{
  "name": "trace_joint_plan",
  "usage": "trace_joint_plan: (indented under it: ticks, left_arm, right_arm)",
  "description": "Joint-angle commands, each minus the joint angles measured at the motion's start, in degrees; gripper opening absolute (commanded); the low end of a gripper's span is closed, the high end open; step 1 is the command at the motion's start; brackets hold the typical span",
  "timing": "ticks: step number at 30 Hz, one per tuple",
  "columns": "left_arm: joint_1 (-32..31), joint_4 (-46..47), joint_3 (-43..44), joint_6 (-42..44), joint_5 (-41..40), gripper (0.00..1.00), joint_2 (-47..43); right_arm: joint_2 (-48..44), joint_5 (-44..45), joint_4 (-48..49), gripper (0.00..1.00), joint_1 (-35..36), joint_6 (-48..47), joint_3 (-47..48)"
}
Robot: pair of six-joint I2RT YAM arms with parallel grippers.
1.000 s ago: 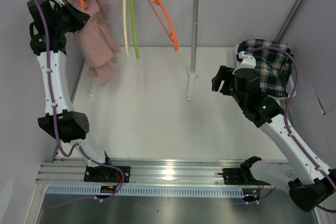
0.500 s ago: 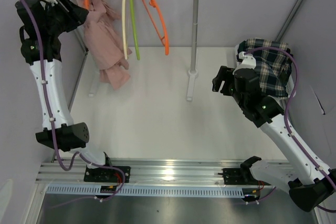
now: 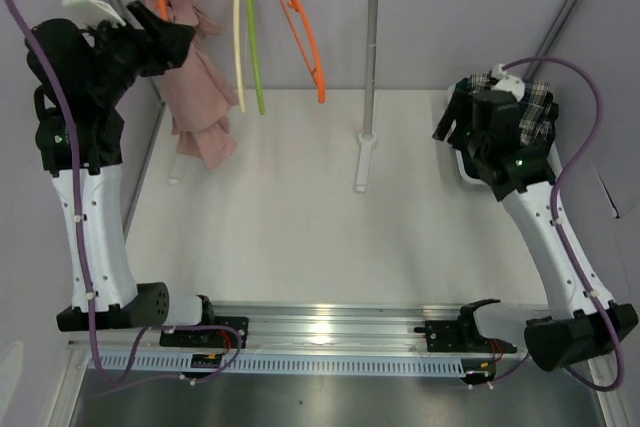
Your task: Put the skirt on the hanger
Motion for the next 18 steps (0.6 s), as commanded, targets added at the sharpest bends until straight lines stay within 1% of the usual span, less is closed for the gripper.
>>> trace_joint_plan:
  ticks: [1,2,3,4,5,6,7,8,9,11,12,14,15,18]
  left_arm:
    - [-8.3,2.0,-6.4,2.1,-1.4,0.68,-4.9]
    - [-9.8,2.7,-8.3,2.1,-1.5,0.68,-6.3]
    - [-10.9,4.7,-10.3,1.9,-0.4,0.68,-9.3]
    - [-13.1,5.6,-12.1,1.5,0.2,0.68,-10.8]
    - [-14.3,6.3,-17.6,1.3,0.4,0.68,-12.3]
    - [-15.5,6.8,-19.4,1.2,0.6,0.69,-13.9]
    - [-17.8,8.2,-23.2,1.0,1.0,0.69,-16.9]
    - [-18.8,9.1,-25.0,0.1,1.9,0.69,-18.1]
    - [-19.6,9.4,-29.4,-0.2,3.2,0.69,-19.2]
    - [-21.8,10.6,-32.5,-1.1,4.7,0.69,-22.5]
    - [-23.2,11.2,-37.0,-1.1,5.3,0.69,-23.5]
    - [-24.3,10.9,-39.3,-0.9,6.0,0.69,-26.1]
    - [-25.3,11.2,-42.7,-0.8,6.4,0.69,-26.9]
    - [-27.1,10.8,-46.2,0.1,7.7,0.69,-28.8]
  right_arm:
    - [6.2,-7.4,-5.2,0.79,-10.7,1.2,6.1]
    - [7.4,-11.8,-5.6,0.78,-15.9,1.5,6.5]
    - [8.5,-12.7,-6.0,0.78,-17.5,1.7,7.0]
    - [9.6,-12.3,-6.5,0.77,-19.7,1.7,7.7]
    - [11.6,-10.9,-6.9,0.78,-22.2,1.6,8.6]
    - [12.8,-10.7,-6.9,0.78,-23.4,1.5,9.0]
    - [14.0,-11.4,-6.9,0.78,-24.9,1.7,9.4]
    - [15.4,-12.2,-6.9,0.78,-26.2,1.8,9.9]
    - [18.5,-13.0,-6.8,0.78,-27.8,2.2,11.2]
    - [21.6,-12.2,-6.7,0.77,-28.4,2.1,12.5]
    - [24.9,-11.6,-6.4,0.77,-28.5,1.6,13.9]
    - [28.1,-10.4,-5.6,0.79,-28.5,1.1,15.2]
    - [30.9,-10.4,-5.0,0.79,-28.5,0.0,16.6]
    - [36.7,-8.9,-4.8,0.82,-28.5,0.0,19.3]
